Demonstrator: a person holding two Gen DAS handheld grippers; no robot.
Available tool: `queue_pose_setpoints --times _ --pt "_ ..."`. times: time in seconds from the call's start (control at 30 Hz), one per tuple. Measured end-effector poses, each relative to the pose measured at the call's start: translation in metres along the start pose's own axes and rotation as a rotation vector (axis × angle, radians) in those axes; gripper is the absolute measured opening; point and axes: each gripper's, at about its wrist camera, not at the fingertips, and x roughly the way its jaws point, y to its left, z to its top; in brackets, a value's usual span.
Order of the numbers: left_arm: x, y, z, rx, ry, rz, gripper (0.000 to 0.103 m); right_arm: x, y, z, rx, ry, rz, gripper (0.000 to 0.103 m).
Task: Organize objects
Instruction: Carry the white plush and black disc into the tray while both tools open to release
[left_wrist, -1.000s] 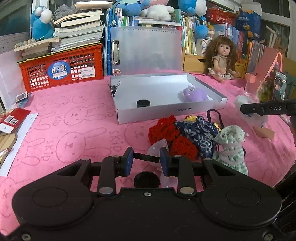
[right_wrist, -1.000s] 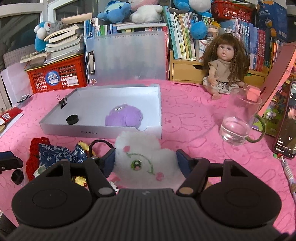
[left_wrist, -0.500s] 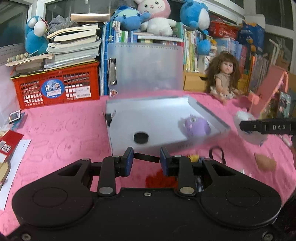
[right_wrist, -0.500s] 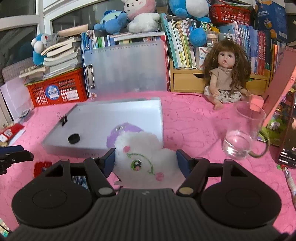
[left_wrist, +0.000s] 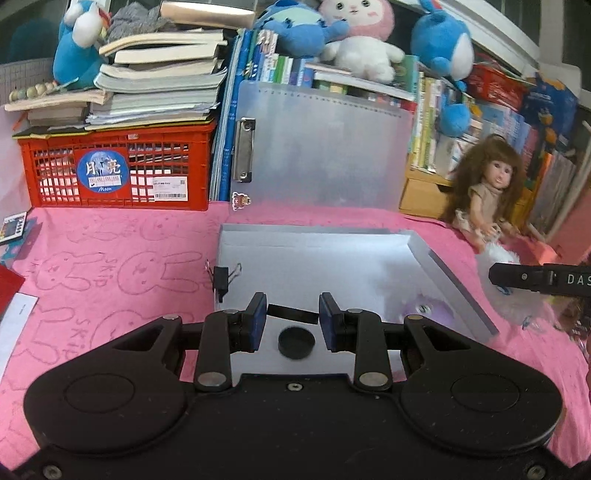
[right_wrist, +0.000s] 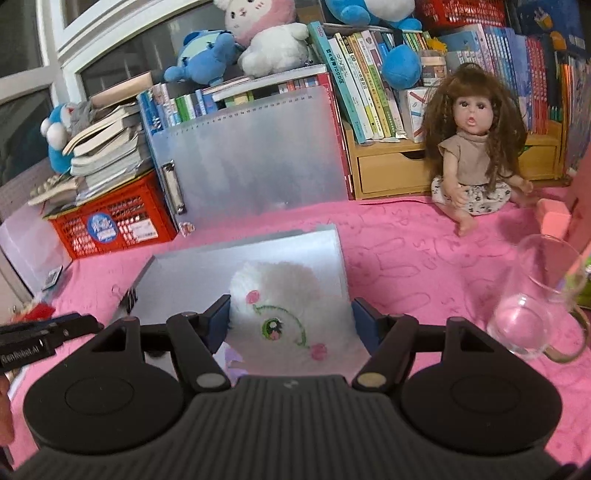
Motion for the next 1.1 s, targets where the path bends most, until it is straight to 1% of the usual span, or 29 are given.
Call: queue_pose_setpoints --times 0.13,0.23,0.47,0.57,0.9,1.1 --pt "0.024 0.006 0.009 -0.032 0.011 0.014 0.029 0.022 0.001 0.01 0.034 0.014 0.009 0.071" --pt "0.041 0.011 0.012 -0.049 0.021 0.026 0.029 0.039 0.004 0.013 0.02 0.019 -0.019 0.071" --pt "0.07 0.016 0.009 -0.043 0.046 0.041 0.029 0.07 0.001 0.012 0.031 0.047 -0.061 0.071" --pt "0.078 0.016 0.007 -0.036 0.055 0.041 0.029 0.079 -0.001 0.013 0.047 0.059 -0.061 0.071" --pt "0.099 0.009 0.0 0.013 0.086 0.047 0.029 0.104 0.003 0.011 0.012 0.08 -0.09 0.071" --pt "0.106 0.004 -0.005 0.044 0.103 0.043 0.029 0.114 0.0 0.006 0.027 0.105 -0.077 0.07"
